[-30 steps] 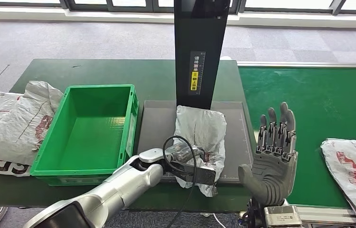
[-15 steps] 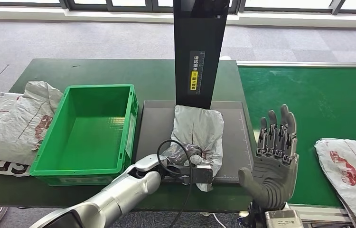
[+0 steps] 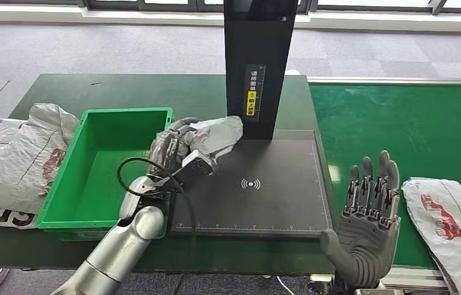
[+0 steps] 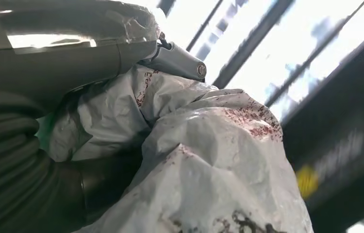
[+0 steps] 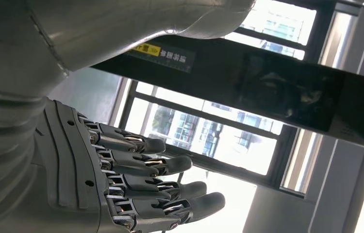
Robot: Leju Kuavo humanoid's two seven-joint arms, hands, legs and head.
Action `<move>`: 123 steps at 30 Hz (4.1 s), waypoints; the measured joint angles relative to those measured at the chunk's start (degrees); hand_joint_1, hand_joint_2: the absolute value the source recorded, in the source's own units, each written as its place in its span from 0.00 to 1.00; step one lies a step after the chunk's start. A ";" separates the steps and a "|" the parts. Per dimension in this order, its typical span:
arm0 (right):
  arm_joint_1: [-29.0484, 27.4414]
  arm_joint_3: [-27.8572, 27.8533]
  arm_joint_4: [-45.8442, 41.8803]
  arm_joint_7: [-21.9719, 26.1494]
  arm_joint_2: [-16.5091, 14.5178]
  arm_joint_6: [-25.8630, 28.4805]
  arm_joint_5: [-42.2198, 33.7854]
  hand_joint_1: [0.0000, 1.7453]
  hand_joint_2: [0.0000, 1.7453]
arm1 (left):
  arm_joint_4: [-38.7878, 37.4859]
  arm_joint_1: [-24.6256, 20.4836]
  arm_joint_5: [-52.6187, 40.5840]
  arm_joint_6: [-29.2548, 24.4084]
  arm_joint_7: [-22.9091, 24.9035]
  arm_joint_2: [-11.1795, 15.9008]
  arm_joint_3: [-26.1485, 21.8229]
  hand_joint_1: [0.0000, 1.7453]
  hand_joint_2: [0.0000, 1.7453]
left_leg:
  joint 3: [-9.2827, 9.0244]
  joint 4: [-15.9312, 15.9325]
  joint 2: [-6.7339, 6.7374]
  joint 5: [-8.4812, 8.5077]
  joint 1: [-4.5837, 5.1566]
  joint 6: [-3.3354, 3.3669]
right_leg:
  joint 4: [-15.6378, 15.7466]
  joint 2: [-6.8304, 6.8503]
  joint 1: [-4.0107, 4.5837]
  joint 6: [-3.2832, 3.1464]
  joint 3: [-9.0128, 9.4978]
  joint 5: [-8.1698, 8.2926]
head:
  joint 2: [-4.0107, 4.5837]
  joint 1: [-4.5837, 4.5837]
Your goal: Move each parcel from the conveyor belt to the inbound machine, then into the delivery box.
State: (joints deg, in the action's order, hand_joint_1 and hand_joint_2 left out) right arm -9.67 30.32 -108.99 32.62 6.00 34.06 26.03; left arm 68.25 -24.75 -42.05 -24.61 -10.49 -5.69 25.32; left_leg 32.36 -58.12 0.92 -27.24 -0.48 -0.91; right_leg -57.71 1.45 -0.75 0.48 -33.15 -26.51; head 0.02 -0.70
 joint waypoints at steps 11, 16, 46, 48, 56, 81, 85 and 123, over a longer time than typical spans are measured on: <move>-1.66 0.00 -1.03 0.39 1.12 1.47 0.31 0.00 1.00 | 12.85 4.90 -0.92 -2.27 -0.75 2.26 -5.52 1.00 1.00 | 0.07 -0.01 -0.01 0.00 0.01 0.00 | 0.00 0.02 -0.02 0.00 -0.07 0.01 | 0.00 -0.01; -2.03 0.00 -1.05 -0.25 1.66 2.74 -0.10 0.00 1.00 | 15.19 6.11 -1.18 -4.96 -1.61 2.61 -6.56 1.00 1.00 | 0.08 -0.01 0.01 0.00 0.01 0.00 | 0.00 -0.01 -0.01 -0.01 -0.08 0.01 | 0.00 -0.02; -2.93 -0.54 -2.15 -6.19 2.92 -1.36 2.77 0.00 1.00 | 7.27 13.04 -10.37 3.61 9.84 4.16 -13.51 0.00 0.00 | 0.13 0.00 0.10 0.00 0.01 -0.01 | 0.00 -0.10 -0.01 -0.01 -0.19 0.01 | 0.00 -0.02; -3.33 -1.19 -2.70 -6.50 2.92 -1.61 3.10 0.00 1.00 | 7.23 13.79 -10.39 3.04 10.47 4.15 -13.88 0.00 0.00 | 0.14 0.00 0.09 0.00 0.01 -0.01 | 0.00 -0.07 -0.01 -0.01 -0.18 0.00 | 0.00 -0.02; -4.71 -3.60 -4.05 -7.37 2.92 -1.14 4.80 0.00 1.00 | 9.91 16.68 -9.90 1.89 13.44 3.69 -14.83 0.00 0.00 | 0.14 0.00 0.10 -0.02 0.01 0.01 | 0.00 -0.10 -0.01 -0.01 -0.18 0.00 | 0.00 -0.02; -5.60 -17.93 -1.01 -33.16 6.11 -15.47 31.33 0.00 1.00 | 16.81 21.56 -8.74 -8.00 17.36 2.47 -19.23 0.00 0.00 | 0.14 -0.03 0.06 -0.01 0.06 0.01 | 0.01 -0.04 -0.05 0.01 -0.19 0.02 | 0.00 -0.02; -7.24 -20.41 -0.84 -38.18 9.42 -17.65 32.31 0.00 1.00 | 17.74 21.06 1.54 -12.72 6.79 1.10 -19.91 0.00 0.00 | 0.15 -0.03 0.05 -0.03 0.06 0.03 | 0.01 -0.04 -0.04 0.01 -0.18 0.02 | 0.00 -0.02; 10.56 -37.13 46.15 -35.45 19.68 -46.35 15.49 0.00 1.00 | 29.81 28.78 33.18 -13.29 -13.51 0.08 -12.29 0.00 0.00 | 0.06 -0.03 0.21 -0.14 0.16 0.24 | 0.03 -0.17 -0.14 0.19 -0.11 0.01 | 0.00 0.00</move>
State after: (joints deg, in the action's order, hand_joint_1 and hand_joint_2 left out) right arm 0.89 -6.82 -62.84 -2.83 25.68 -12.29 41.52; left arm 98.05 4.04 -8.87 -37.91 -24.00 -5.62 13.03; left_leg 32.42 -58.15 1.12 -27.38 -0.32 -0.67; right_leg -57.67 1.28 -0.89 0.67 -33.26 -26.50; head 0.02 -0.70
